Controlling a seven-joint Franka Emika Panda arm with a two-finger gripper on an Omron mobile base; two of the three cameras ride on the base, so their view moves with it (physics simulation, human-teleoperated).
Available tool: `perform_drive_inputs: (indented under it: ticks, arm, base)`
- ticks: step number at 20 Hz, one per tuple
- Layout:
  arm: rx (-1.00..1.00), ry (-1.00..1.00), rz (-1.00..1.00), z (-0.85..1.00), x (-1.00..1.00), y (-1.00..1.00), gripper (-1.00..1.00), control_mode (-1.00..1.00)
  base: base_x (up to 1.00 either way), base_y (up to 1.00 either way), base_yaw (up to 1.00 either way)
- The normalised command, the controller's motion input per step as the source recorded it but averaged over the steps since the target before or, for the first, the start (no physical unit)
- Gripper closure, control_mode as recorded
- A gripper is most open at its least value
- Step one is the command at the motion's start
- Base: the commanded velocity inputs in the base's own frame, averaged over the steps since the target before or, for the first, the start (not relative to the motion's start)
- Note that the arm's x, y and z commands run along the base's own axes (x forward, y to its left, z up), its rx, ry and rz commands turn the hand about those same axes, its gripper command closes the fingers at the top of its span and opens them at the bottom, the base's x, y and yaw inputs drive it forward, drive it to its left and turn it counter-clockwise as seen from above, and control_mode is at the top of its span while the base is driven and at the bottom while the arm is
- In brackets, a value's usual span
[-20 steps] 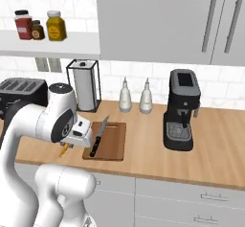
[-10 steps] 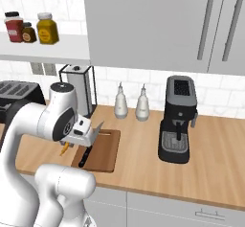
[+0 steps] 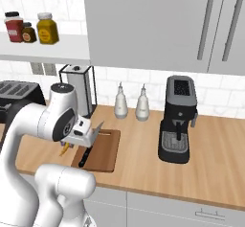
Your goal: Pick up the knife from the drawer and place it on the cutting board. Then place the meat from the plate to the cutting board.
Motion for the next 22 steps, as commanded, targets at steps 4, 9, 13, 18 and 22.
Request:
perform_drive_inputs:
  ticks: [4, 9, 13, 18, 22]
  arm:
    - [0.0, 0.3, 0.0, -0.58, 0.9, 0.02, 1.0, -1.0]
    - [0.02, 0.22, 0.0, -0.38, 0.92, -0.13, 1.0, -1.0]
    - [0.0, -0.01, 0.0, -0.28, 0.71, -0.16, 1.0, -1.0]
    - [0.0, -0.12, 0.0, -0.33, 0.35, 0.0, 1.0, -1.0]
    - [0.0, -0.15, 0.0, -0.32, 0.06, -0.03, 1.0, -1.0]
  base:
    - [0.0, 0.0, 0.0]
    - [0.0, 0.0, 0.0]
    - [0.0, 0.0, 0.0]
    - [0.0, 0.0, 0.0]
    - [0.0, 0.0, 0.0]
